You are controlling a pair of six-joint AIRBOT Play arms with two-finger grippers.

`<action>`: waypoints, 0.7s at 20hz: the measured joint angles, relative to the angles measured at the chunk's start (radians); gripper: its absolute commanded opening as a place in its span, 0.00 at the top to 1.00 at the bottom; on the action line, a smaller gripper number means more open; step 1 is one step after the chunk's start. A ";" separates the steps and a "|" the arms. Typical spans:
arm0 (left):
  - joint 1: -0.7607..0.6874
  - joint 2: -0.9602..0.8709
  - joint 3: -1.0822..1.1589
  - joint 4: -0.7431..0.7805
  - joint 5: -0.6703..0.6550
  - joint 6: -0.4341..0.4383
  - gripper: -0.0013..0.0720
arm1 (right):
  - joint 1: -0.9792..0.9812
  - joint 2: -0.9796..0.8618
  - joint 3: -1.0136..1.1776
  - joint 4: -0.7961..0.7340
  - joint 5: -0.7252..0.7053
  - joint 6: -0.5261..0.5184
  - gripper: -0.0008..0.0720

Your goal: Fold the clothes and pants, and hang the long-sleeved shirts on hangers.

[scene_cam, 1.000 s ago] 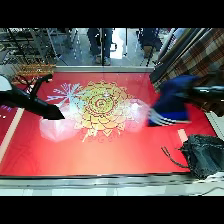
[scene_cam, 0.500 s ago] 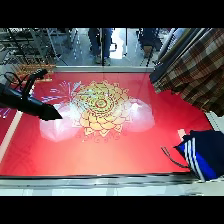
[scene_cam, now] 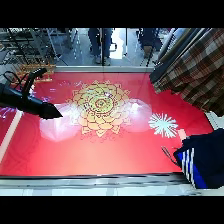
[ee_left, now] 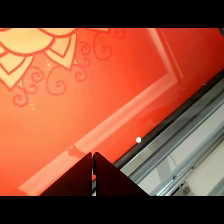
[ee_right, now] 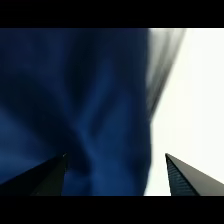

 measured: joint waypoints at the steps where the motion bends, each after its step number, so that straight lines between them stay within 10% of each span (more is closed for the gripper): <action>1: 0.000 0.000 0.000 0.000 0.001 0.000 0.96 | 0.016 0.000 0.060 0.009 0.040 -0.006 0.05; 9: 0.000 0.001 0.000 0.044 0.006 -0.046 0.96 | 0.550 -0.004 0.290 0.219 0.153 -0.023 0.07; 13: 0.000 0.001 0.000 0.244 0.036 -0.165 0.96 | 1.028 -0.006 0.222 0.218 -0.051 -0.025 0.93; 14: 0.001 0.001 0.000 0.285 0.042 -0.188 0.96 | 1.130 -0.007 0.209 0.188 -0.124 -0.024 0.97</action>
